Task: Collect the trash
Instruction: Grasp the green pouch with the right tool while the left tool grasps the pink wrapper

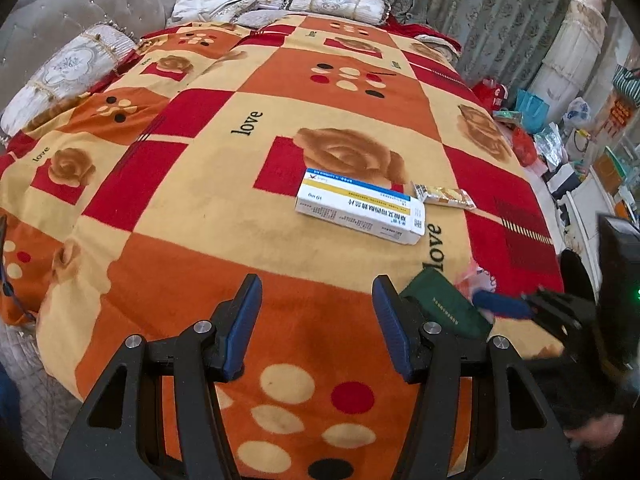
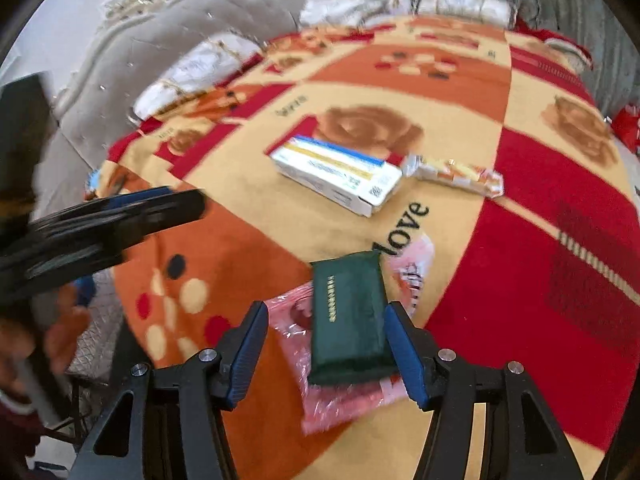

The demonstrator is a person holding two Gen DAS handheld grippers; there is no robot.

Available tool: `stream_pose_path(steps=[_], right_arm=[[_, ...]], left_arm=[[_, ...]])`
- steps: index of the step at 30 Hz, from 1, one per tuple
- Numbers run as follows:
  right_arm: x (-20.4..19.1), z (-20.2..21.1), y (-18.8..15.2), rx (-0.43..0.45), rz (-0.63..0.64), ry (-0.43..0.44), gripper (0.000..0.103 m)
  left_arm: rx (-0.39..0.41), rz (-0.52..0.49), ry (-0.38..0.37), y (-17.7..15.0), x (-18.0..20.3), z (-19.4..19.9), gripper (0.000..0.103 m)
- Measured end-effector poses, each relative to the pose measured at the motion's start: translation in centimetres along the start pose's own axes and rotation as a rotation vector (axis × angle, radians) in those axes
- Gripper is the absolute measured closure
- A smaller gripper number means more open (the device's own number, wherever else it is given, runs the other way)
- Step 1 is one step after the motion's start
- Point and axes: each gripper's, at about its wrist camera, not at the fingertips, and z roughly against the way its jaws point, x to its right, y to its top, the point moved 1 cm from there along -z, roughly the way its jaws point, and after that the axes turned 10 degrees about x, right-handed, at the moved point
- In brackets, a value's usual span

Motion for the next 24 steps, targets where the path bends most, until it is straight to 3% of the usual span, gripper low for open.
stream_pose_path(steps=[2,6,8,9,13,19,24], right_arm=[[0.0,-0.8,0.3,-0.009,0.032,-0.047,0.045],[0.6,-1.9,0.0,-0.040,0.033,-0.057,0.045],[0.9,-2.0,-0.2,-0.032,0.034,-0.077,0.052],[1.0,-1.8,-0.2,-0.025,0.027,-0.072,0.060],[1.0,0.9,0.3,0.046,0.018,-0.052,0.062],[2.4,7.3,1.8,0.181,-0.122,0.111,0.062],[3.3,8.9,1.4,0.206,-0.108,0.004,0.062]], left_arm=[[-0.006,0.006,-0.009,-0.2,-0.2,0.1,0.047],[-0.017,0.016,-0.027,-0.6,-0.1,0.1,0.047],[-0.023,0.013,-0.033,-0.9,0.1,0.0,0.047],[-0.026,0.012,-0.036,-1.0,0.3,0.0,0.047],[-0.035,-0.001,-0.052,-1.3,1.0,0.1,0.047],[-0.057,-0.004,-0.099,-1.8,2.6,0.2,0.047],[-0.066,0.005,-0.135,-2.3,3.7,0.3,0.047]])
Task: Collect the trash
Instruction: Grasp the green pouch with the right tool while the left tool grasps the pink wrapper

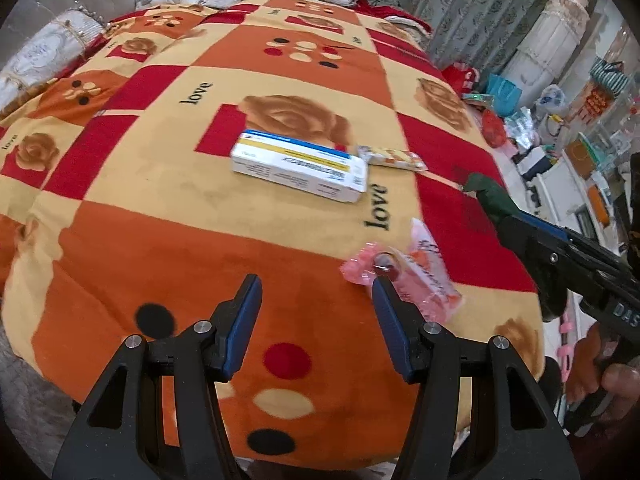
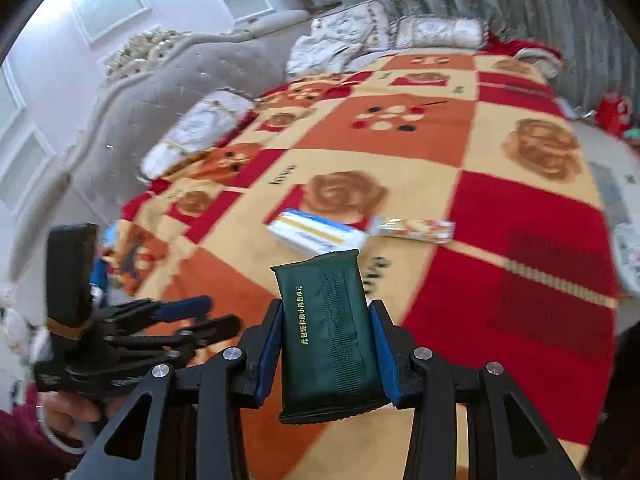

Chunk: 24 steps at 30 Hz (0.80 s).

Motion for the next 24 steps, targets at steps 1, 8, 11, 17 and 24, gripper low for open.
stream_pose_path(steps=[1,8,11,17,24], right_arm=[[0.4,0.3,0.0,0.007,-0.003,-0.023,0.062],[5.7,1.9,-1.9,-0.020,-0.062,-0.158,0.062],[7.5,2.1,-3.0,-0.041,-0.087,-0.186,0.062],[9.9,2.4,-4.7,-0.062,-0.113,-0.225,0.062],[11.2,2.3,-6.0,-0.068,-0.142,-0.240,0.062]], left_arm=[[-0.002,0.002,-0.016,-0.2,0.3,0.0,0.047],[-0.053,0.090,-0.128,-2.1,3.3,-2.5,0.037],[-0.082,0.119,-0.139,-2.8,4.8,-4.6,0.037],[-0.067,0.077,-0.086,-2.5,7.3,-7.1,0.037],[-0.041,0.014,-0.069,-1.9,8.5,-8.3,0.063]])
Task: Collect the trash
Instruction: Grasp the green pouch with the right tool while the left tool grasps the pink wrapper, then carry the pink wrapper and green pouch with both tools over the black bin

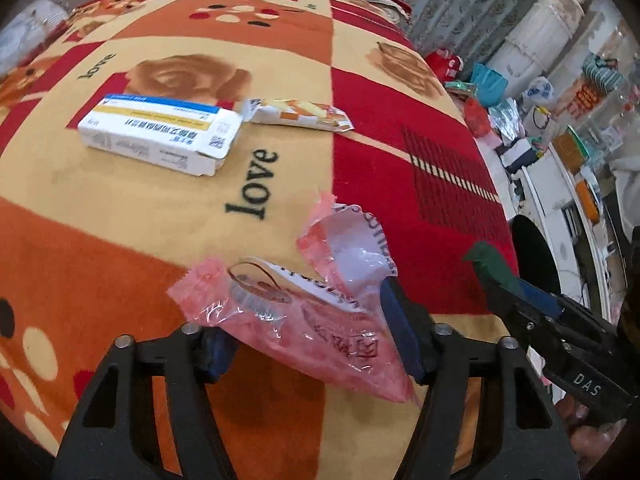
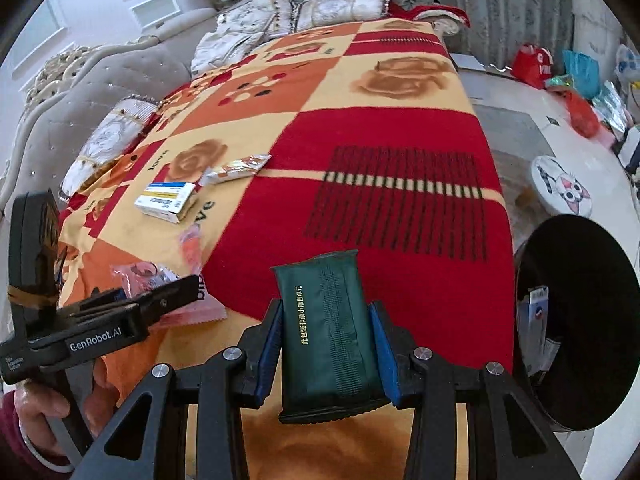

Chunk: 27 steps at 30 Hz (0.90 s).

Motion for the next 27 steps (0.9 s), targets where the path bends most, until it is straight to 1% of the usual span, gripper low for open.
stream_pose_path(steps=[1,2,5,7,14,22,27], right_arm=[[0.1,0.0,-0.1,-0.001,-0.002,-0.001,0.062],[0.2,0.0,-0.2,0.000,-0.005,-0.001,0.062],[0.4,0.3,-0.1,0.011,-0.012,0.001,0.062],[0.5,0.7,0.1,0.025,-0.011,0.000,0.062],[1.0,2.1,0.7,0.066,-0.015,-0.022,0.062],[2.6,3.9,1.0,0.102,-0.042,-0.055,0.062],[4.7,5.3,0.9,0.121,-0.081,-0.089,0.062]], left_arm=[[-0.016,-0.008,-0.019,0.0,0.2,-0.2,0.090],[-0.043,-0.024,-0.019,-0.1,0.4,-0.4,0.090],[-0.026,-0.054,-0.026,0.0,0.8,0.1,0.093],[-0.023,-0.048,-0.047,0.3,1.0,0.6,0.095],[0.019,-0.100,-0.084,1.5,3.5,2.5,0.095],[0.023,-0.146,-0.106,2.4,6.4,2.2,0.095],[0.028,-0.178,-0.137,2.8,8.9,2.0,0.095]])
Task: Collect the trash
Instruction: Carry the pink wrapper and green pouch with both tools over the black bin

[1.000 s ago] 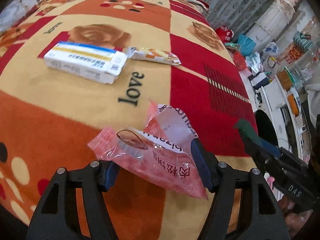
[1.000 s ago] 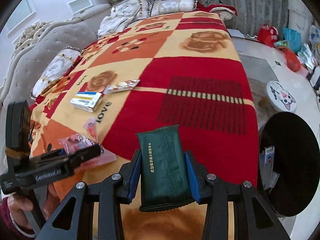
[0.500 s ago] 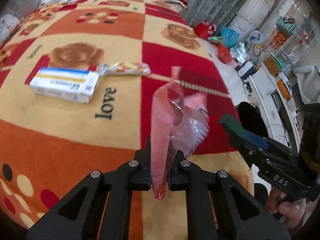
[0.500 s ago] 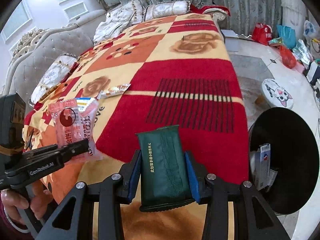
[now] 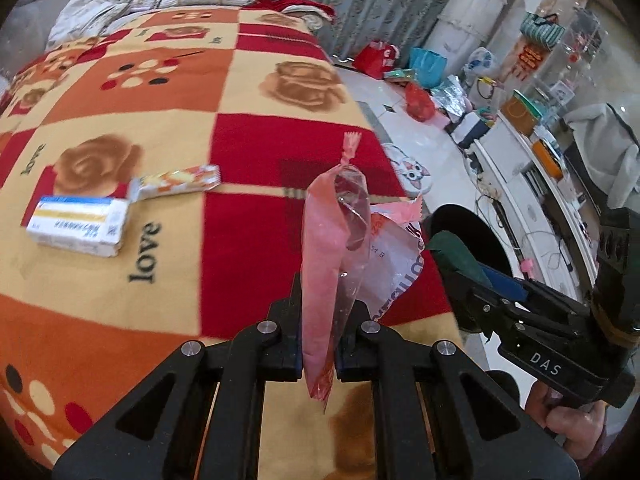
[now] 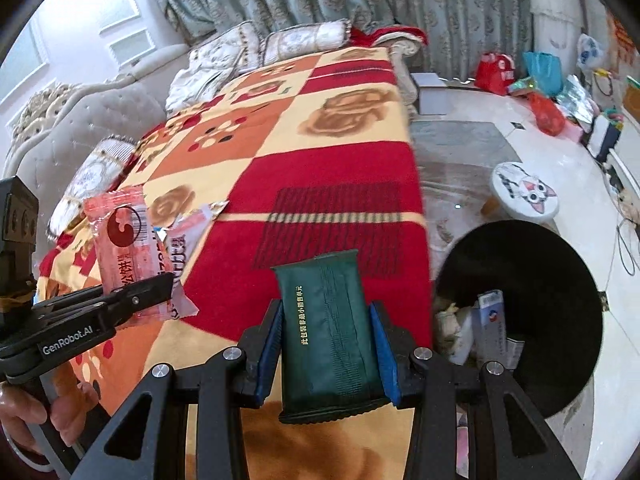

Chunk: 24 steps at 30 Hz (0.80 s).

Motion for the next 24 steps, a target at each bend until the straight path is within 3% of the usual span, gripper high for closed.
stream_pose_path(steps=[24], right_arm=[[10.5,4.0,-0.3,0.060,-0.178,-0.152,0.062]], left_arm=[[-0.058,-0.097,-0.109,1.0,10.3,-5.1,0.095]])
